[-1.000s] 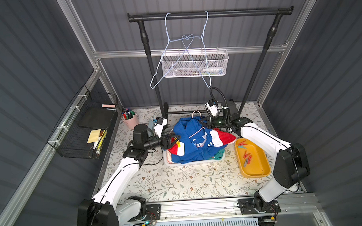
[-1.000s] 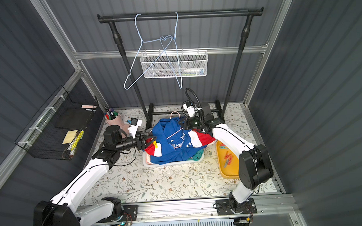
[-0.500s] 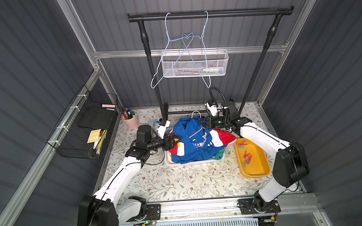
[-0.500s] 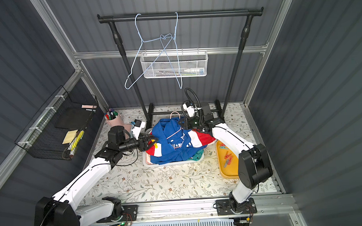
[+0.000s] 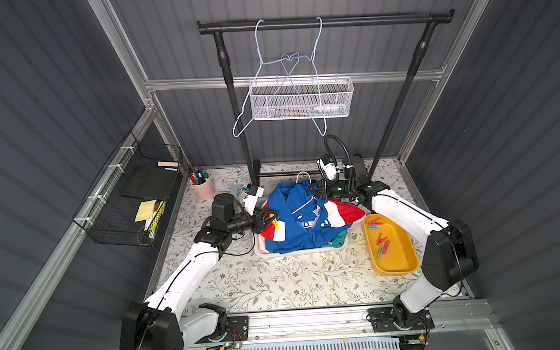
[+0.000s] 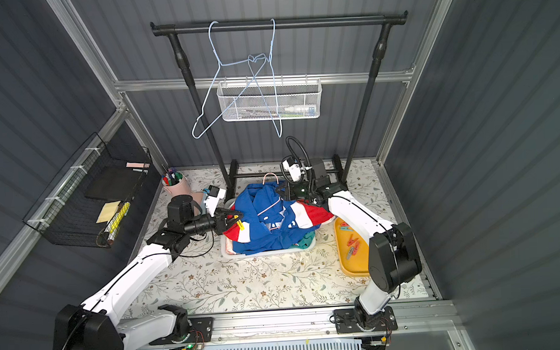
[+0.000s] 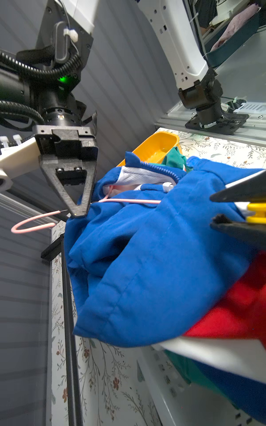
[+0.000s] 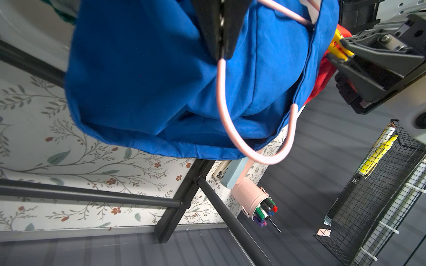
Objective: Remove the clothespins securing jackets to the hanger
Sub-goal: Remove the clothespin from the hanger.
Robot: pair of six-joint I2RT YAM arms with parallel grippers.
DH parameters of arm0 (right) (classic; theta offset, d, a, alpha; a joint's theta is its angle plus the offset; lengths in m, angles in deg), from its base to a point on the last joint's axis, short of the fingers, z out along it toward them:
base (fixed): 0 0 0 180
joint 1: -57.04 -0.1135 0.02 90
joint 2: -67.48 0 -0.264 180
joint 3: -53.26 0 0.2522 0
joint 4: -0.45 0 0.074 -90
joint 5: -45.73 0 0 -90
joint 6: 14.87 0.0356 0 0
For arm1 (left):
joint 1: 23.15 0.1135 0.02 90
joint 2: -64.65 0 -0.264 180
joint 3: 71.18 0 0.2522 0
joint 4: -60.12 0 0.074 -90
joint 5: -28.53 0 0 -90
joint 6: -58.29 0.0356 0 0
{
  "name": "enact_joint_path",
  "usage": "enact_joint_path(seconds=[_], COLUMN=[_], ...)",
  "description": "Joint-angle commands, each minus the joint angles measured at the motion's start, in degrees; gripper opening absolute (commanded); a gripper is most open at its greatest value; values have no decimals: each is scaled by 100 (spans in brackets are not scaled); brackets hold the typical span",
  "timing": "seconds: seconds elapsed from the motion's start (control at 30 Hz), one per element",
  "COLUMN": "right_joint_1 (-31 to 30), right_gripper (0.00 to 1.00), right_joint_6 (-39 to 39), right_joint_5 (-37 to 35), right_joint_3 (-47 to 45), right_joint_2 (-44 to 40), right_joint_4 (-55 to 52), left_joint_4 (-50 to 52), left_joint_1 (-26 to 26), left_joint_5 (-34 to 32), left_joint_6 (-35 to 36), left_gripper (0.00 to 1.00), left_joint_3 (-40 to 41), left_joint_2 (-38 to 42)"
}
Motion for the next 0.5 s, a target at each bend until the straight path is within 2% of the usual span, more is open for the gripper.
enact_joint_path(seconds=[0.0, 0.3, 0.47], right_joint_1=[46, 63, 72], right_gripper=[0, 0, 0], right_joint_6=[-69, -86, -146], right_joint_5=[17, 5, -20], right_joint_3=[142, 208, 138], right_joint_2=[37, 33, 4], right_joint_4=[-115, -142, -168], left_joint_4=[-199, -250, 102], left_joint_1=[-24, -15, -16], left_joint_5=[391, 641, 465], left_joint_6=[-187, -374, -320], left_gripper=[11, 0, 0], left_joint_3=[111, -6, -334], left_joint_2=[-10, 47, 70])
